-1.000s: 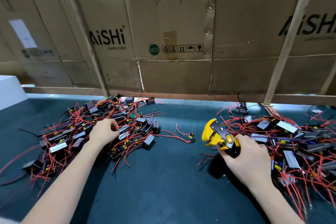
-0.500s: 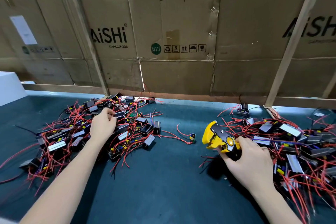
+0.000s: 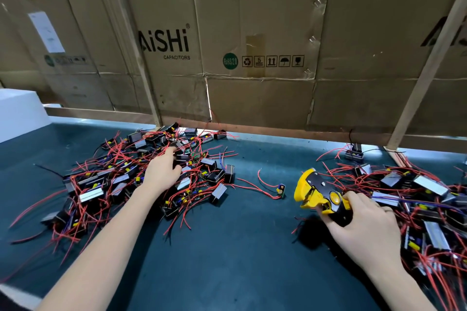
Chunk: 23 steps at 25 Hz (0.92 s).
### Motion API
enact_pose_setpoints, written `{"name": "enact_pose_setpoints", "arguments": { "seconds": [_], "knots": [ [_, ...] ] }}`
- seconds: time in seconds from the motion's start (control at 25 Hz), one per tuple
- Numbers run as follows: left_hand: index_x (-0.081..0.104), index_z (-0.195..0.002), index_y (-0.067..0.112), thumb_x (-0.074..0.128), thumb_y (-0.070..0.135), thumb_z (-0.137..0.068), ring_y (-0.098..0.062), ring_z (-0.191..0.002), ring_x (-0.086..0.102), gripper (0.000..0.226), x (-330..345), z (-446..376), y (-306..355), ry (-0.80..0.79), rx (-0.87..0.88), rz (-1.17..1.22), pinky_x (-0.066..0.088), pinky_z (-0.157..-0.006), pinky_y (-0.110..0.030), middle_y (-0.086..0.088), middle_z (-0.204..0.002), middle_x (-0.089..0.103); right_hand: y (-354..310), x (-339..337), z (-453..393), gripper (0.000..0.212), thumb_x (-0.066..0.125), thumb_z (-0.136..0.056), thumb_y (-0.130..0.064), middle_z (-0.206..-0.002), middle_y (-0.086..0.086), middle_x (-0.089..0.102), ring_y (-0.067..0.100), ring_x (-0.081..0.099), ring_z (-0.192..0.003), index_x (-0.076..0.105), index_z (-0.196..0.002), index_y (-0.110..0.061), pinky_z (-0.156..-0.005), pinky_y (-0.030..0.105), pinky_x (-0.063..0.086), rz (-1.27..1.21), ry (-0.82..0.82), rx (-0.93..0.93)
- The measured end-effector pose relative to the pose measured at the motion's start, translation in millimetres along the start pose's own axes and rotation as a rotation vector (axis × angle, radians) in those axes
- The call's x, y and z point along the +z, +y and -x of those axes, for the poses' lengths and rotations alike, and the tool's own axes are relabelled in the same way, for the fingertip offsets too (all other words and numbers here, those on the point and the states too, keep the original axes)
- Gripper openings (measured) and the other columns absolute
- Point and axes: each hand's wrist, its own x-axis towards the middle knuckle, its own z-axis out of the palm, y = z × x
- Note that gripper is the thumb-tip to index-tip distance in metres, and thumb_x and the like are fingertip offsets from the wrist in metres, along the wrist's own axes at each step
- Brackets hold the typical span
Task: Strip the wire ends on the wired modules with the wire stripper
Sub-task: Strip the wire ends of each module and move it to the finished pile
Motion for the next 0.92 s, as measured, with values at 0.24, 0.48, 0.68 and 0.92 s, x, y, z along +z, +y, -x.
{"name": "enact_pose_setpoints", "arguments": {
  "seconds": [0.24,0.48,0.68,0.92],
  "knots": [
    [0.047,-0.131,0.005,0.060,0.024,-0.091,-0.041,-0.127,0.040,0.046,-25,42,-3,-0.086,-0.494,-0.431,0.044,-0.096,-0.045,-0.018,-0.136,0.047,-1,-1,0,0.049,0.059,-0.073,-0.062,-0.061,-0.002,0.046,0.035,0.059,-0.064,0.047,-0.067,-0.015,-0.066,0.042,0.038,0.006,-0.050,0.031],
    [0.060,-0.114,0.004,0.049,-0.001,-0.087,-0.037,-0.107,0.055,0.029,-10,64,2,0.073,-0.251,-0.142,0.051,-0.077,-0.042,-0.017,-0.108,0.067,-3,-4,0,0.044,0.083,-0.069,-0.042,-0.064,0.003,0.053,0.038,0.061,-0.069,0.053,-0.069,-0.010,-0.069,0.044,0.040,0.005,-0.085,0.065],
    [0.057,-0.121,0.000,0.057,0.005,-0.087,-0.041,-0.118,0.044,0.034,-19,78,-20,0.281,-0.504,-0.234,0.038,-0.092,-0.046,-0.024,-0.125,0.055,-1,-2,1,0.043,0.083,-0.069,-0.042,-0.065,0.004,0.054,0.037,0.061,-0.069,0.054,-0.070,-0.010,-0.069,0.043,0.040,0.000,-0.060,0.069],
    [0.055,-0.124,0.006,0.061,0.005,-0.085,-0.040,-0.112,0.048,0.039,-14,74,-28,0.194,-0.383,-0.067,0.045,-0.075,-0.044,-0.020,-0.117,0.060,-1,-2,2,0.045,0.085,-0.068,-0.040,-0.064,0.002,0.051,0.037,0.060,-0.067,0.050,-0.067,-0.013,-0.067,0.043,0.039,-0.017,-0.017,0.058]
  ]
}}
